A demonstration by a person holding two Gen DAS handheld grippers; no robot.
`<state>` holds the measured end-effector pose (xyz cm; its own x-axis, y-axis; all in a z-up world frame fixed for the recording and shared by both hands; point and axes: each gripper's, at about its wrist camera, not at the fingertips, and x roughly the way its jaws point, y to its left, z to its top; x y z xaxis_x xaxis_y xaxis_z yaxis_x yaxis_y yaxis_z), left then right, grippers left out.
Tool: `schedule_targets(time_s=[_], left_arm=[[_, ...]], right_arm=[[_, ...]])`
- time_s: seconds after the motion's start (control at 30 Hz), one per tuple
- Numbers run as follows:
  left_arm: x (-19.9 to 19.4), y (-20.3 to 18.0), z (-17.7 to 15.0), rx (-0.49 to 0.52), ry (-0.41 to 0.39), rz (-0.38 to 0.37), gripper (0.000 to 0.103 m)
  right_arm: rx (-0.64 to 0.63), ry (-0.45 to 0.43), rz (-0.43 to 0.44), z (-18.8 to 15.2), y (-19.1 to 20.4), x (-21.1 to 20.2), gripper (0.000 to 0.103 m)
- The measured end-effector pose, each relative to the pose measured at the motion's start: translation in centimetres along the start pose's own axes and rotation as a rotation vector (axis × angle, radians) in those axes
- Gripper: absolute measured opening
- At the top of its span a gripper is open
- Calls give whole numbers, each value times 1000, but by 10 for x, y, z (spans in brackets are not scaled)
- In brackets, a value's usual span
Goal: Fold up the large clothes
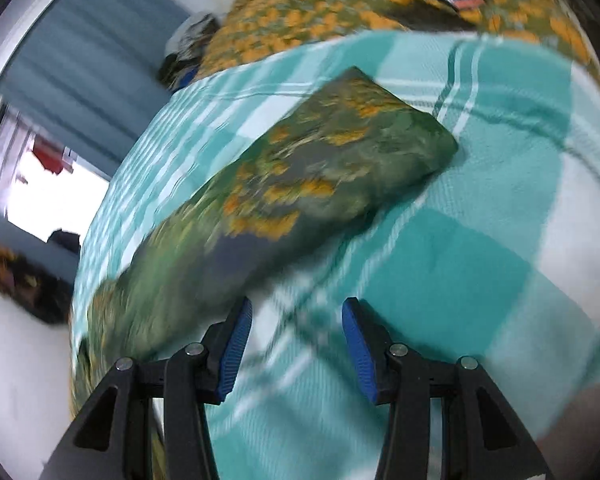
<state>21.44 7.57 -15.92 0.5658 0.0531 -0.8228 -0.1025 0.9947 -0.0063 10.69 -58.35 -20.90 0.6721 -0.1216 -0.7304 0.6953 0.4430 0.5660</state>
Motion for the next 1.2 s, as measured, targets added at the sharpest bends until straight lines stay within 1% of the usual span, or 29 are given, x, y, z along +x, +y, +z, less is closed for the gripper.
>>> schedule_targets(time_s=[0.13, 0.17, 0.2, 0.23, 0.3, 0.4, 0.47, 0.53, 0.63, 0.7, 0.73, 0.77, 0.8, 0.83, 0.9, 0.97, 1.0, 1.03, 1.07, 1.1, 1.13, 1.2], left_arm=[[2, -2, -1, 15, -7, 11, 102], [2, -2, -1, 18, -9, 14, 102], [1, -3, -1, 23, -12, 16, 102], [1, -2, -2, 26, -13, 16, 102], [2, -2, -1, 28, -16, 12, 102], [0, -1, -3, 28, -21, 5, 102], [0, -1, -4, 27, -21, 6, 102], [-1, 0, -5, 23, -21, 3, 102], [-6, 3, -5, 6, -16, -8, 102], [-10, 6, -5, -9, -8, -21, 102], [-13, 7, -4, -19, -4, -32, 102], [-16, 8, -3, -29, 0, -44, 102], [-20, 10, -2, -43, 3, -70, 102], [-23, 10, 1, -52, 4, -90, 102], [-30, 11, 5, -69, -2, -135, 102], [-35, 9, 12, -78, -9, -188, 102], [-37, 7, 18, -82, -13, -227, 102], [-37, 4, 22, -84, -12, -254, 102], [-37, 1, 27, -85, -10, -287, 102], [-36, -3, 34, -85, -6, -333, 102], [-35, -8, 40, -83, -3, -365, 102], [-29, -22, 55, -72, 14, -434, 102]], right_arm=[[112, -50, 24, 11, -4, 14, 47], [117, -63, 18, 12, -2, 15, 29], [104, -76, -1, 14, 3, 15, 21], [80, -91, -15, 15, 10, 13, 18], [-11, -132, -39, 14, 33, 1, 13], [-190, -190, -13, 7, 82, -28, 11], [-347, -225, 38, -7, 131, -53, 11], [-481, -247, 94, -17, 177, -70, 11], [-691, -258, 194, -60, 250, -94, 11], [-798, -232, 249, -98, 290, -97, 11], [-843, -215, 267, -117, 306, -95, 11], [-901, -193, 280, -144, 323, -89, 11], [-949, -175, 285, -167, 334, -82, 11], [-980, -154, 288, -187, 339, -77, 11], [-1026, -80, 293, -230, 346, -58, 11], [-1057, -14, 271, -269, 345, -36, 12], [-1073, 27, 257, -285, 340, -26, 19], [-1086, 84, 244, -300, 336, -14, 37], [-1088, 145, 241, -312, 328, -4, 46], [-1084, 184, 243, -321, 323, -2, 55], [-1082, 208, 244, -326, 315, -3, 55], [-1088, 214, 256, -330, 301, -15, 55]])
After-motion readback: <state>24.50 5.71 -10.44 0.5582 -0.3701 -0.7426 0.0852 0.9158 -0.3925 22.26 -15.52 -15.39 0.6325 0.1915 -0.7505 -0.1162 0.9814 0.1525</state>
